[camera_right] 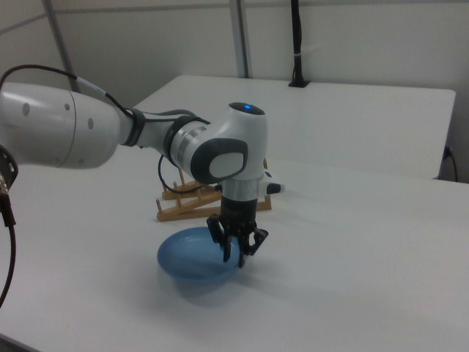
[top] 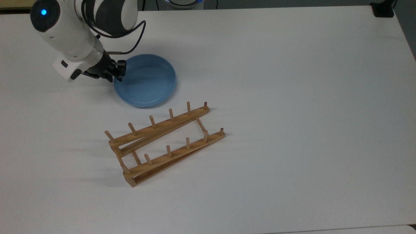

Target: Pick plate from plate rack

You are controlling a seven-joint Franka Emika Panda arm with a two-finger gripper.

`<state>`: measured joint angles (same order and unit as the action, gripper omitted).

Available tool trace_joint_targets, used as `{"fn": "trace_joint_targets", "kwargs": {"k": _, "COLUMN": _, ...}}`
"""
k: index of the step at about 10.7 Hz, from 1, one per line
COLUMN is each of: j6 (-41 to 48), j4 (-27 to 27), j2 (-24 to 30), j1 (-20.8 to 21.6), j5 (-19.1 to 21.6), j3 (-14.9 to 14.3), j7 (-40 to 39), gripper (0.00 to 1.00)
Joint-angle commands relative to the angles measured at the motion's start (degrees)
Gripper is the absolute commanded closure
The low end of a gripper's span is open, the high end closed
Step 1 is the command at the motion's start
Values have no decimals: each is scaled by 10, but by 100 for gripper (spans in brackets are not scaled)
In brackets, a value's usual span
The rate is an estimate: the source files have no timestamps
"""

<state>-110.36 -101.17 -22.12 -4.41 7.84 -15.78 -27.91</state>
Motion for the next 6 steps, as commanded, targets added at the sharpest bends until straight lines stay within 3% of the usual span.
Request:
{"fn": "trace_joint_targets", "kwargs": {"k": 1, "j6": -24, "j4": -25, "j2": 8, "j1": 10, "j5": -59, "j3": -9, "j7": -6, "gripper": 0}}
{"fn": "trace_joint_targets", "kwargs": {"k": 3, "j6": -21, "j4": -20, "j2": 22, "j1": 15, "j5": -61, "j3": -9, "j7": 11, "gripper": 0}}
{"fn": "trace_joint_targets", "kwargs": {"k": 6, "j6": 17, "j4": -19, "j2": 107, "j1": 46, "j5": -63, "j3": -7, "j7": 121, "gripper": 0}}
